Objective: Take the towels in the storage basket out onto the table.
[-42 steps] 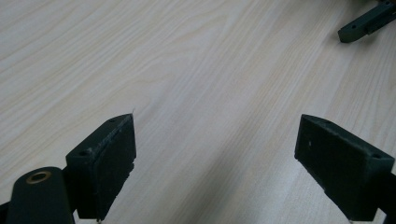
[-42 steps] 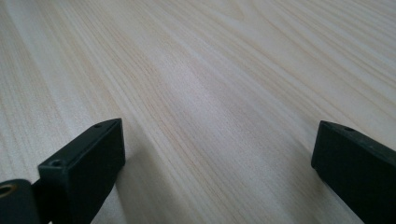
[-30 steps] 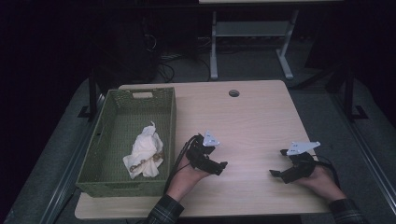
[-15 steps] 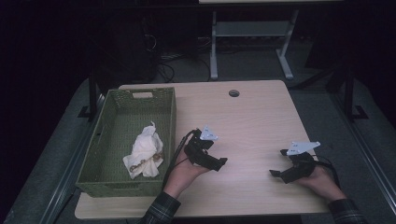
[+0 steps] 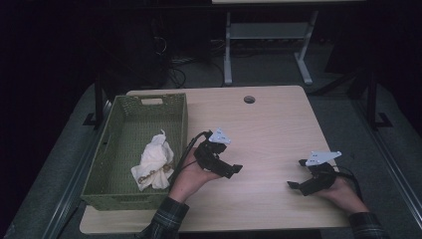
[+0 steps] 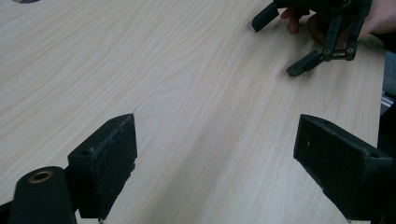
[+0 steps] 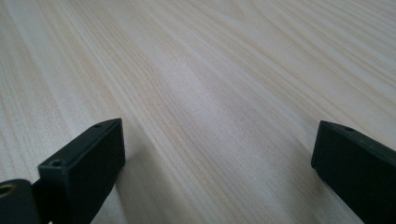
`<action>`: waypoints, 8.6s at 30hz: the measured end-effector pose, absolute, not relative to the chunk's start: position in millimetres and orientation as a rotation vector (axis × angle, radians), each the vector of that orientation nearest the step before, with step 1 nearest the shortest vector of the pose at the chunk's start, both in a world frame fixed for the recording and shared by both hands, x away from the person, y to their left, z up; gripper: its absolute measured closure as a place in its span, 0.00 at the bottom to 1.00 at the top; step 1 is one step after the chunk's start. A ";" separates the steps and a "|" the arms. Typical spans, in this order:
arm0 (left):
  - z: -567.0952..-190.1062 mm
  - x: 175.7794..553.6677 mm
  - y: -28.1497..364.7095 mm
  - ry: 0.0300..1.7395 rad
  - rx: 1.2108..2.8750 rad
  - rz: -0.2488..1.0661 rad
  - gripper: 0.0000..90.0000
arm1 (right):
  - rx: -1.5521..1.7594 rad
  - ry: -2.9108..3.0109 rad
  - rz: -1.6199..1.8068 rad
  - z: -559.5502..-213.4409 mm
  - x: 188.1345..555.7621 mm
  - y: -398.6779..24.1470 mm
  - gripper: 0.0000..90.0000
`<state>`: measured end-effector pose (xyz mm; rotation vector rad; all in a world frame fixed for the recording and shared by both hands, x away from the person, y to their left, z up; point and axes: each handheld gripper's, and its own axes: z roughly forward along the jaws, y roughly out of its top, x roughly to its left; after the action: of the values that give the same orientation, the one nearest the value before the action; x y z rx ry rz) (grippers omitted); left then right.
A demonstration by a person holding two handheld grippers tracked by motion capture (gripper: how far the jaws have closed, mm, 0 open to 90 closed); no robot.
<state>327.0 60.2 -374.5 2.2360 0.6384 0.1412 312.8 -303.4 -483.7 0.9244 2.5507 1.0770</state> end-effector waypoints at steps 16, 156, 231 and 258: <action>-356.6 335.0 83.1 0.631 2.256 0.125 0.14 | 0.925 2.551 1.078 -483.7 312.8 -303.3 0.03; -438.7 362.0 234.6 1.233 2.552 0.302 0.12 | 0.924 2.550 1.076 -483.7 312.7 -303.3 0.03; -318.0 332.8 258.2 0.999 1.926 0.329 0.82 | 0.927 2.550 1.076 -483.7 312.9 -303.1 0.03; -301.1 340.5 180.7 0.764 1.931 0.216 0.82 | 0.926 2.550 1.077 -483.7 313.0 -303.1 0.03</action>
<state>340.5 180.7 -301.1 1.9307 0.7636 0.2164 313.0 -303.1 -483.7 0.9257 2.5497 1.0766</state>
